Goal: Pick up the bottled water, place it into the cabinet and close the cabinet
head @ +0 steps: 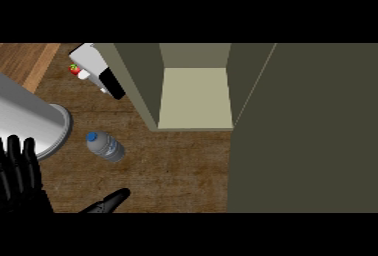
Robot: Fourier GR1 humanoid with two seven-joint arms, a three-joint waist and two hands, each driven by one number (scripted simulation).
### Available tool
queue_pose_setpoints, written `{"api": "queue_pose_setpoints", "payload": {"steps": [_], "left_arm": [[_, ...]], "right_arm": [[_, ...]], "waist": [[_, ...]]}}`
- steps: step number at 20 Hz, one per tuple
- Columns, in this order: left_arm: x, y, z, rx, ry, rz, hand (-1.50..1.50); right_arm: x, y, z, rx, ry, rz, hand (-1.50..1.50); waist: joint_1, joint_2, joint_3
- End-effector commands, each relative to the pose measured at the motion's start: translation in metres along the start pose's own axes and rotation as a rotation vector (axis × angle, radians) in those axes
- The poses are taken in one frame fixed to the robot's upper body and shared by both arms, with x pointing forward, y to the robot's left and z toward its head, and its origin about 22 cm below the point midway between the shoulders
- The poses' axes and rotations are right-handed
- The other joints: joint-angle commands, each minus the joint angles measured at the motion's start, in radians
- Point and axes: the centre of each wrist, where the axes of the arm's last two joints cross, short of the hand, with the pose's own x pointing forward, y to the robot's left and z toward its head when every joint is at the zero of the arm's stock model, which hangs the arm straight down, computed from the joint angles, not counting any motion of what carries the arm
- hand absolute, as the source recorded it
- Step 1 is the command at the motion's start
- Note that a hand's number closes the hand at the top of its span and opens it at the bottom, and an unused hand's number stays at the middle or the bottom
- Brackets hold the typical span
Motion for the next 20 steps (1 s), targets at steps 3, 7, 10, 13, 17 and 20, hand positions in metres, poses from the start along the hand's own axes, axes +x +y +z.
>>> {"api": "queue_pose_setpoints", "payload": {"steps": [3, 7, 10, 13, 17, 20], "left_arm": [[-0.003, -0.013, 0.033, 0.025, 0.048, -0.038, -1.5], [-0.022, -0.017, 0.033, 0.051, 0.066, -0.056, -1.5], [-0.022, 0.003, 0.014, 0.103, 0.044, -0.064, -1.5], [-0.036, 0.005, 0.026, 0.141, 0.059, -0.083, -1.5], [-0.055, 0.02, 0.022, 0.174, 0.073, -0.089, -1.5], [-0.08, 0.028, 0.008, 0.177, 0.109, -0.11, -1.5]], "right_arm": [[0.022, 0.002, 0.023, 0.015, -0.02, -0.016, -1.5], [0.02, 0.006, 0.037, 0.019, 0.002, -0.009, -1.5], [0.018, 0.009, 0.042, 0.009, 0.01, -0.005, -1.5], [0.012, 0.015, 0.036, 0.0, -0.003, -0.004, -1.5], [0.028, 0.006, 0.047, -0.028, 0.01, 0.011, -1.5], [0.026, 0.006, 0.05, 0.004, 0.005, 0.017, -1.5]], "waist": [[0.001, 0.0, 0.0], [-0.004, 0.0, 0.0], [-0.002, 0.0, -0.001], [0.004, 0.001, -0.001], [0.003, 0.0, -0.002], [-0.001, 0.001, -0.001]]}}
